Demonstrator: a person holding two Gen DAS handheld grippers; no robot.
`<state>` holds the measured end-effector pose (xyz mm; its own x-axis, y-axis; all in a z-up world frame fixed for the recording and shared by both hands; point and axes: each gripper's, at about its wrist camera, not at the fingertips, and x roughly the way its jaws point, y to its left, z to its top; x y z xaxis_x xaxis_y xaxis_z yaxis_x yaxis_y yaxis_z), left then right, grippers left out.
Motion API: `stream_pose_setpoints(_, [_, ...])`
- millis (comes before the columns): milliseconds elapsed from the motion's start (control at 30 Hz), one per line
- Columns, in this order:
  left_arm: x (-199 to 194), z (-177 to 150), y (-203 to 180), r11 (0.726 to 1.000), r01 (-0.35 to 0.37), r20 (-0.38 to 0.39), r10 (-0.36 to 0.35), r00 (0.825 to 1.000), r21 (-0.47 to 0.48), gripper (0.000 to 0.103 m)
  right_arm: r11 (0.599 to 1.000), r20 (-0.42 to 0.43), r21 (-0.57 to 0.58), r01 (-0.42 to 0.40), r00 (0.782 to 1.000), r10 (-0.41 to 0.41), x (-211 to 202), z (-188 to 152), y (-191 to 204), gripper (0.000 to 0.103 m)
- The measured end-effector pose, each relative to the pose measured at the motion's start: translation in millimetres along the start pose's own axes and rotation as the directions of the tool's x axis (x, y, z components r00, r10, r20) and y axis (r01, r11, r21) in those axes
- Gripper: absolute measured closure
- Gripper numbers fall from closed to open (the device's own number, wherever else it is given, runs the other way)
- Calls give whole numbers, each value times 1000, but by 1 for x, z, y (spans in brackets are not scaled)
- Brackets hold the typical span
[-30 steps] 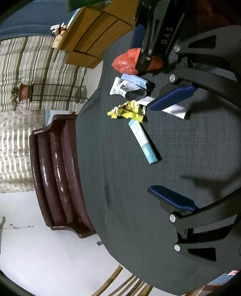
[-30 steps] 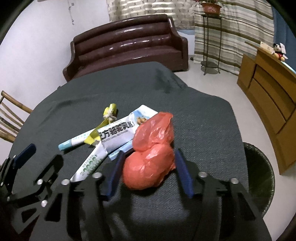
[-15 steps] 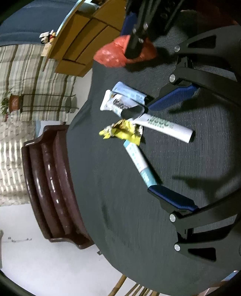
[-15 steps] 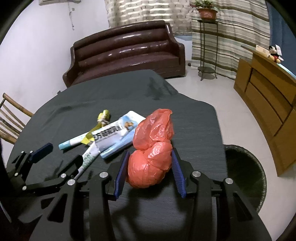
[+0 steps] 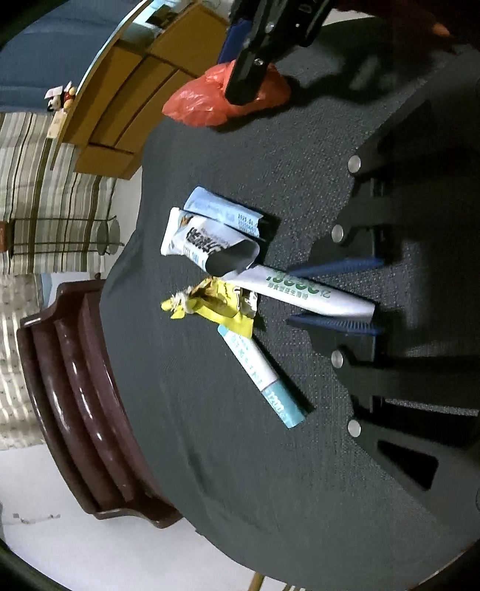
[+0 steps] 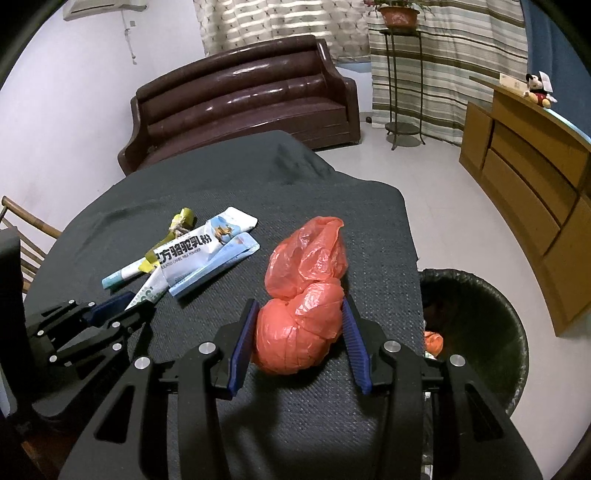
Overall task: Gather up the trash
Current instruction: 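Carry the red bag and white tube over the bin and open both tools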
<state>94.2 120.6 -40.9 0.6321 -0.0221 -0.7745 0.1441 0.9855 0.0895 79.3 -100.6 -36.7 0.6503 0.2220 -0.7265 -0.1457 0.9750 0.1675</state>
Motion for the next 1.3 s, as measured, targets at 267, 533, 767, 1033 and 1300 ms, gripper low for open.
stream_pose_setpoints(267, [-9, -8, 1, 1000, 17, 26, -17, 1000, -22, 93, 1000, 9, -4, -1, 1000, 2, -1, -4, -4, 58])
stream_pose_setpoints(533, [-31, -12, 2, 997, 29, 87, -22, 996, -75, 93, 1000, 28, -12, 6, 1000, -6, -11, -7, -6, 58])
stream_pose_setpoints(767, [-53, -8, -6, 992, 48, 159, -30, 987, -114, 93, 999, 60, -26, 39, 998, -37, -25, -10, -12, 58])
stream_pose_setpoints(1033, [-62, 1, -41, 992, 108, 190, -93, 977, -72, 93, 995, 92, -9, 100, 991, -99, -44, -15, -42, 58])
stream_pose_setpoints(1300, [-59, 10, -88, 987, 160, 196, -154, 968, -12, 93, 986, 105, 34, 166, 980, -168, -61, -20, -84, 58])
